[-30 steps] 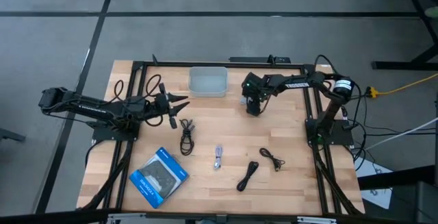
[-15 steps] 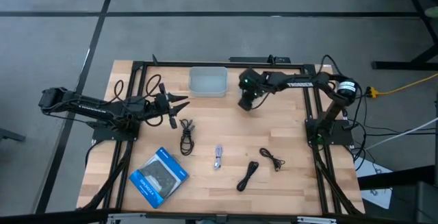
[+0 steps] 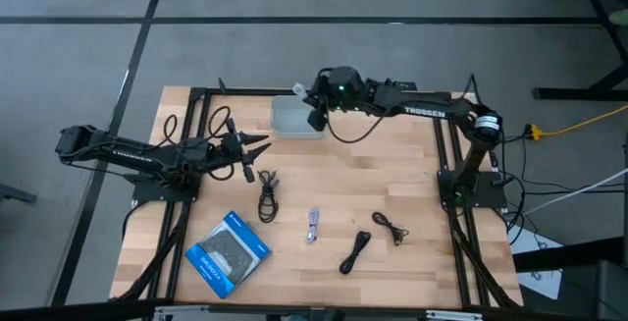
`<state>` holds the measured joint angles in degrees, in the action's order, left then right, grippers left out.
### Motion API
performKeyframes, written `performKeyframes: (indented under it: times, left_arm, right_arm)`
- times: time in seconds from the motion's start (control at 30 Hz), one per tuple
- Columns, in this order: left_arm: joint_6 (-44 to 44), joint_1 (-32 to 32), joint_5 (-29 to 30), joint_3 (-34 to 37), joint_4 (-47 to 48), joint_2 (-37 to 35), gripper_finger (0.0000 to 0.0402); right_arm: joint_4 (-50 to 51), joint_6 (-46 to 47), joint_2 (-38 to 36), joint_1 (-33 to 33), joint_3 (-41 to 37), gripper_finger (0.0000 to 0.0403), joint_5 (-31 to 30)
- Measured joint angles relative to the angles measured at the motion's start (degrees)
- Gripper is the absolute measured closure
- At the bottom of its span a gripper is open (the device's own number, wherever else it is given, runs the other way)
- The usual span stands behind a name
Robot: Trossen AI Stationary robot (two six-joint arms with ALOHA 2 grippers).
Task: Pick and place USB-C Cables
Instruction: Put the top white charger cable into the white bin, then put the middle black charger cable into the white bin
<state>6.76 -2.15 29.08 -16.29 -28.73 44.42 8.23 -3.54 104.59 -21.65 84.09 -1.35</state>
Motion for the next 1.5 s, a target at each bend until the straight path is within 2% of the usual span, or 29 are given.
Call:
performKeyframes:
  times: [0.23, 0.4, 0.6, 0.73, 0.93, 1.07, 1.13, 1.27, 1.37, 1.5]
  left_arm:
    - [0.0, 0.0, 0.1, 0.0, 0.0, 0.0, 0.0305]
    - [0.0, 0.0, 0.1, 0.0, 0.0, 0.0, 0.0305]
    - [0.0, 0.0, 0.1, 0.0, 0.0, 0.0, 0.0305]
    - [0.0, 0.0, 0.1, 0.0, 0.0, 0.0, 0.0305]
    - [-0.1, 0.0, 0.1, 0.0, 0.0, 0.0, 0.0305]
    - [-0.2, 0.0, 0.1, 0.0, 0.0, 0.0, 0.0305]
    - [-0.2, 0.0, 0.1, 0.0, 0.0, 0.0, 0.0305]
    - [-0.2, 0.0, 0.1, 0.0, 0.0, 0.0, 0.0305]
    - [-0.2, 0.0, 0.1, 0.0, 0.1, 0.1, 0.0305]
    - [-0.9, 0.0, 0.1, 0.0, 0.0, 0.1, 0.0305]
  right_arm:
    - [1.7, -2.1, 8.5, -0.1, 3.3, 0.0345, 0.0]
    - [4.4, -1.4, 9.0, -0.2, 4.9, 0.0281, 0.0]
    - [13.7, -1.4, 8.7, -0.3, 10.7, 0.0216, -0.1]
    - [30.6, 1.1, 8.7, -0.3, 16.9, 0.0198, -0.1]
    - [66.5, 13.9, 8.6, 1.6, 22.7, 0.0195, -0.2]
    - [83.0, 22.5, 8.6, 6.1, 19.9, 0.0195, -4.3]
    - [80.4, 24.3, 7.5, 8.6, 16.4, 0.0195, -6.0]
    - [80.4, 30.4, 4.2, 15.1, 9.2, 0.0194, -3.4]
    - [81.0, 34.4, 2.0, 21.4, 2.9, 0.0194, -3.6]
    - [80.1, 47.2, -1.9, 29.2, -5.6, 0.0194, -2.0]
